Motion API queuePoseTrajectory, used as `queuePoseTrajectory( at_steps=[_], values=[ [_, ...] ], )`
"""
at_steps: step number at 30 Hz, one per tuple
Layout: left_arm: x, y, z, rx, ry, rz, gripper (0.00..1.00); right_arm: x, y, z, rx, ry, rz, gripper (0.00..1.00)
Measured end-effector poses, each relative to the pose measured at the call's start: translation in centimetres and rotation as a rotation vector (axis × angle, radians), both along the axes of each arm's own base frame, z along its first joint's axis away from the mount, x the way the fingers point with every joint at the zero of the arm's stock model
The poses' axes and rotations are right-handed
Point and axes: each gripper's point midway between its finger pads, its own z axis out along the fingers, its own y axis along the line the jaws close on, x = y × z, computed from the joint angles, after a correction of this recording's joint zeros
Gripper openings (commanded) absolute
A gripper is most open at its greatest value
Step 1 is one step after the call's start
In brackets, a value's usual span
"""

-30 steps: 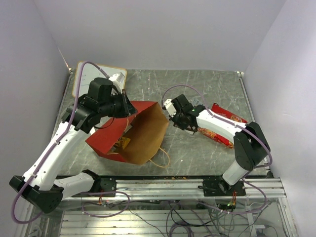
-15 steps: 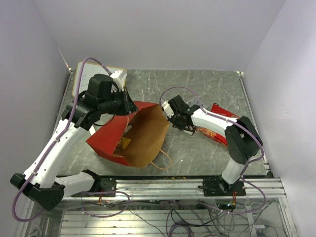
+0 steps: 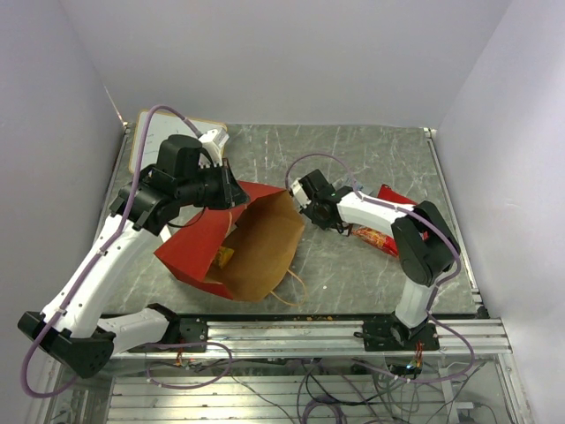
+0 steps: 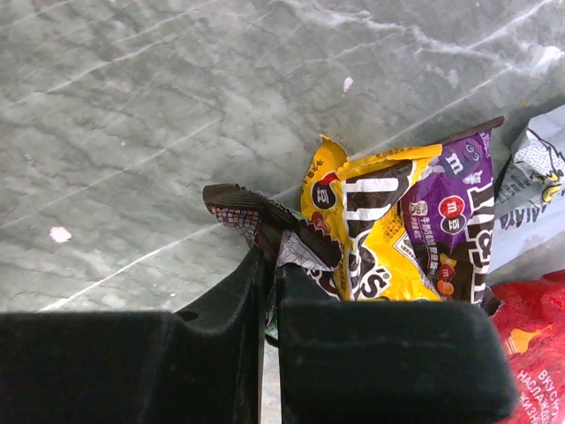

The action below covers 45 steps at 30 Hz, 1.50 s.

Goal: Take the snacks out of the paper bag
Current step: Place the snack at the center of the board, then take out the snack from the paper bag.

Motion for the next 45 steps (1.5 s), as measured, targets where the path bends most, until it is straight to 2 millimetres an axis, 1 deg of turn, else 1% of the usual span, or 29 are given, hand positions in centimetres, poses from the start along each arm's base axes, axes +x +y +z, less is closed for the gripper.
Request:
queuePoseTrajectory(
  at_steps=[2, 4, 8, 11, 15, 18, 20, 24, 25, 28, 30, 32, 33, 34, 35, 37, 38, 39, 40, 43, 45],
  values=[
    [-0.1, -0.2, 0.1, -0.006, 0.001, -0.009, 0.07, 0.3, -0.3, -0.1, -0.006, -0.003, -0.008, 0.1],
    [0.0, -0.3, 0.1, -0.01, 0.001, -0.015, 0.07, 0.5, -0.6, 0.0, -0.009, -0.01, -0.019, 0.16],
    [0.1, -0.6, -0.1, -0.012, 0.007, -0.023, 0.07, 0.9, -0.8, 0.0, -0.003, -0.015, -0.027, 0.23],
    [0.3, -0.8, -0.2, -0.016, 0.012, -0.032, 0.07, 1.0, -0.5, 0.2, 0.01, -0.013, -0.022, 0.34],
    [0.3, -1.0, -0.2, -0.023, 0.009, -0.04, 0.07, 1.1, 0.1, 1.3, 0.045, -0.025, -0.006, 0.44],
    [0.3, -1.2, -0.3, -0.03, 0.008, -0.048, 0.07, 1.2, 0.6, 2.9, 0.083, -0.051, 0.008, 0.48],
    [0.3, -1.3, -0.4, -0.034, 0.008, -0.054, 0.07, 1.2, 0.9, 4.4, 0.113, -0.076, 0.021, 0.5],
    [0.4, -1.5, -0.6, -0.038, 0.006, -0.058, 0.07, 1.1, 1.5, 7.8, 0.183, -0.136, 0.053, 0.52],
    [0.4, -1.5, -0.7, -0.039, 0.006, -0.058, 0.07, 1.0, 1.7, 8.6, 0.203, -0.146, 0.064, 0.53],
    [0.5, -1.6, -0.7, -0.044, 0.004, -0.057, 0.07, 0.3, 2.7, 11.6, 0.297, -0.192, 0.109, 0.57],
    [0.6, -1.6, -0.8, -0.046, 0.006, -0.054, 0.07, -0.8, 3.4, 14.2, 0.389, -0.244, 0.163, 0.61],
    [0.7, -1.7, -0.9, -0.052, 0.007, -0.052, 0.07, -2.6, 4.2, 17.0, 0.493, -0.313, 0.252, 0.63],
    [0.7, -1.7, -0.9, -0.055, 0.007, -0.05, 0.07, -3.6, 4.5, 18.0, 0.534, -0.342, 0.296, 0.64],
    [0.7, -1.7, -1.0, -0.056, 0.009, -0.049, 0.07, -4.9, 5.0, 19.0, 0.582, -0.38, 0.356, 0.65],
    [0.6, -1.7, -1.1, -0.057, 0.012, -0.049, 0.07, -6.7, 5.7, 19.9, 0.634, -0.414, 0.436, 0.66],
    [0.5, -1.7, -1.2, -0.062, 0.015, -0.049, 0.07, -9.7, 7.3, 20.7, 0.701, -0.448, 0.57, 0.67],
    [0.5, -1.8, -1.2, -0.063, 0.014, -0.05, 0.07, -11.2, 8.4, 20.9, 0.729, -0.457, 0.646, 0.67],
    [0.5, -1.8, -1.1, -0.066, 0.011, -0.052, 0.07, -12.2, 9.2, 20.9, 0.744, -0.461, 0.698, 0.67],
    [0.4, -1.8, -1.0, -0.069, 0.008, -0.054, 0.07, -13.5, 10.6, 20.7, 0.759, -0.458, 0.775, 0.67],
    [0.2, -1.8, -0.7, -0.08, 0.001, -0.056, 0.07, -15.7, 13.8, 19.1, 0.751, -0.431, 0.92, 0.67],
    [0.0, -1.8, -0.6, -0.086, -0.002, -0.059, 0.07, -16.8, 16.0, 17.6, 0.727, -0.417, 1.008, 0.67]
  ],
)
